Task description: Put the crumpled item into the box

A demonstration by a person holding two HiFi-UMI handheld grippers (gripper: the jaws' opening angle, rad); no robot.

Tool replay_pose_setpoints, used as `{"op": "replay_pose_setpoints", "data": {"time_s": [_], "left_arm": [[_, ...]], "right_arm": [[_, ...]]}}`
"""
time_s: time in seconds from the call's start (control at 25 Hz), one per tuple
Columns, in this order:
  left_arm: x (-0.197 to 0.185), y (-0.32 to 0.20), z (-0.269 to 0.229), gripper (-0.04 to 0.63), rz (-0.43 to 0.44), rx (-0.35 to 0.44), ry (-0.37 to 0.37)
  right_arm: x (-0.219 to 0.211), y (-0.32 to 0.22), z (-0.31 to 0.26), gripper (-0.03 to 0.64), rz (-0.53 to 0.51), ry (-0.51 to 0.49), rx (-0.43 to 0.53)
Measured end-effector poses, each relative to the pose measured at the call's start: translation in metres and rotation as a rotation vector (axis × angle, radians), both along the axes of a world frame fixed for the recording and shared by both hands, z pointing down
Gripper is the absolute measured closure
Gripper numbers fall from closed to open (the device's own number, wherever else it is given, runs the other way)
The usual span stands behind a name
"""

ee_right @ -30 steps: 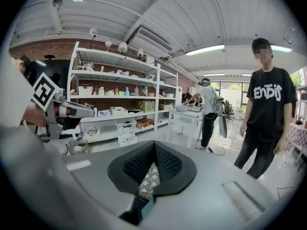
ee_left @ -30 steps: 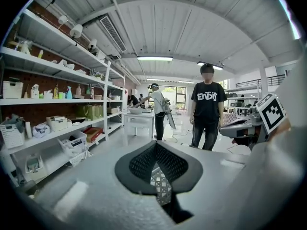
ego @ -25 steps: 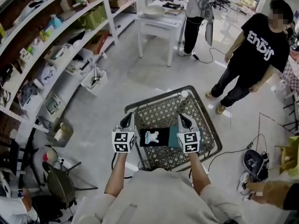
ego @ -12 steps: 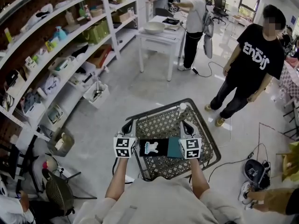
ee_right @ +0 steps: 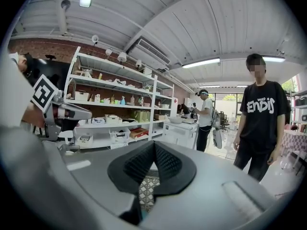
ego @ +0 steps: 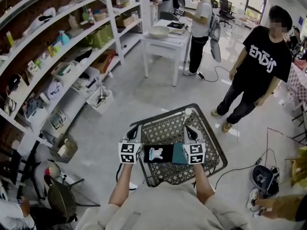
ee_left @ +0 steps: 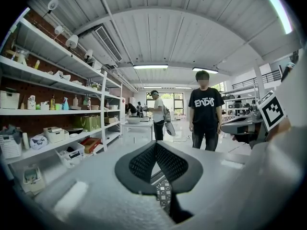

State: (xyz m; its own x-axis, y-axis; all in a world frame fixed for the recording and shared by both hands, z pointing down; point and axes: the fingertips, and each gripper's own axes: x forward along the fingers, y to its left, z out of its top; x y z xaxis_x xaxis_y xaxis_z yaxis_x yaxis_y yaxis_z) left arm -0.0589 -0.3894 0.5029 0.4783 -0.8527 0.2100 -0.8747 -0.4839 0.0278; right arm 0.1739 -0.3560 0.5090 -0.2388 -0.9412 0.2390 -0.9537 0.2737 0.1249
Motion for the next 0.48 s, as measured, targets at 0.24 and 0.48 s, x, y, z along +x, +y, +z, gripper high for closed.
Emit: {"op": "replay_pose_setpoints", "data": {"time_s": [0.24, 0.48], "left_arm": [[-0.0015, 0.0021, 0.0007, 0.592, 0.0, -0.001, 0.004], [0.001, 0.0052, 0.0011, 0.592, 0.001, 0.001, 0.003]], "right_arm": [[-0.004, 0.0025, 0.0029, 0.618, -0.005, 0.007, -0.012], [-0.0017, 0.0057, 0.0065, 0.618, -0.011, 0.013, -0.018]]}}
